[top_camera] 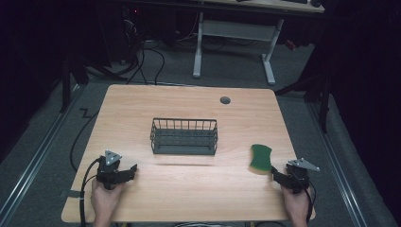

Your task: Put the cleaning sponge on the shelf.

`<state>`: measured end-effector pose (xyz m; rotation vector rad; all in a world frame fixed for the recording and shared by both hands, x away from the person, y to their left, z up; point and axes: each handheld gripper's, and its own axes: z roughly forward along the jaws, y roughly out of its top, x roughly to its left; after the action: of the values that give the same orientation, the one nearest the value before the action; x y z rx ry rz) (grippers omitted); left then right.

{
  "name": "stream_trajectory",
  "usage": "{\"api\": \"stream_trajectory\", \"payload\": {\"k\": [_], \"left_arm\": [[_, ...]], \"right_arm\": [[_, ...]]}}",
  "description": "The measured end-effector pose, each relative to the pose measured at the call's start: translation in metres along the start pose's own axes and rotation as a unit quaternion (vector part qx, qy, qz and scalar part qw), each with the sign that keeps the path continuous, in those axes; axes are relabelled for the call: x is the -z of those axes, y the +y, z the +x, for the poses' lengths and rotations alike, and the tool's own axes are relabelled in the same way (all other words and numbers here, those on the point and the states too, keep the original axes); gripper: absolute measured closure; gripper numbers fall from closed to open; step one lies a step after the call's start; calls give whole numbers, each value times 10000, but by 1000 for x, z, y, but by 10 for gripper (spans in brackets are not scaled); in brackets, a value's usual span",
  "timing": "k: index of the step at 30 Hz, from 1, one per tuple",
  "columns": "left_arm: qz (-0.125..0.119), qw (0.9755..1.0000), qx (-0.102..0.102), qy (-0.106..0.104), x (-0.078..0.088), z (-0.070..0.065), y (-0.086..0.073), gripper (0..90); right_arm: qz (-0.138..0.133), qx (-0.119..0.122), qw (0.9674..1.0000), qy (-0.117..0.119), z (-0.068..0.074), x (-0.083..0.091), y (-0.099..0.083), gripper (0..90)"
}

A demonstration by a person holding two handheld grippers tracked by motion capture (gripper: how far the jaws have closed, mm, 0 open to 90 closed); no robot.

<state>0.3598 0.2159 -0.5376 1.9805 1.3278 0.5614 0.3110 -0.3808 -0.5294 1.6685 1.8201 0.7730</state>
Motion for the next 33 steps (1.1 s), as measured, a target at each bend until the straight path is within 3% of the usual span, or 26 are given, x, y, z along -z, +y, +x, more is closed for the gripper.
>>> {"api": "stream_trajectory", "payload": {"k": [6,12,19,20,23,24,31,33], "left_arm": [[7,10000,-7,-16,0,0,0,200],[51,10000,-18,-46,2,1,0,202],[45,9998,119,-151,3,3,0,198],[47,9998,127,-164,3,3,0,199],[65,9997,134,-200,4,1,1,223],[76,9995,158,-256,4,1,2,233],[-72,9990,71,-443,6,-7,8,264],[-105,9984,18,-560,6,-9,11,317]], "right_arm": [[12,61,10000,59,-2,0,0,366],[49,-125,9999,-21,-6,4,-1,367],[-306,-106,9995,20,-6,16,3,399],[-538,-52,9985,89,-4,24,7,423],[-676,-29,9974,228,-1,28,11,462],[-741,10,9962,450,4,32,16,499],[-684,425,9920,975,33,29,31,523],[-699,532,9898,1123,44,26,35,523]]}}
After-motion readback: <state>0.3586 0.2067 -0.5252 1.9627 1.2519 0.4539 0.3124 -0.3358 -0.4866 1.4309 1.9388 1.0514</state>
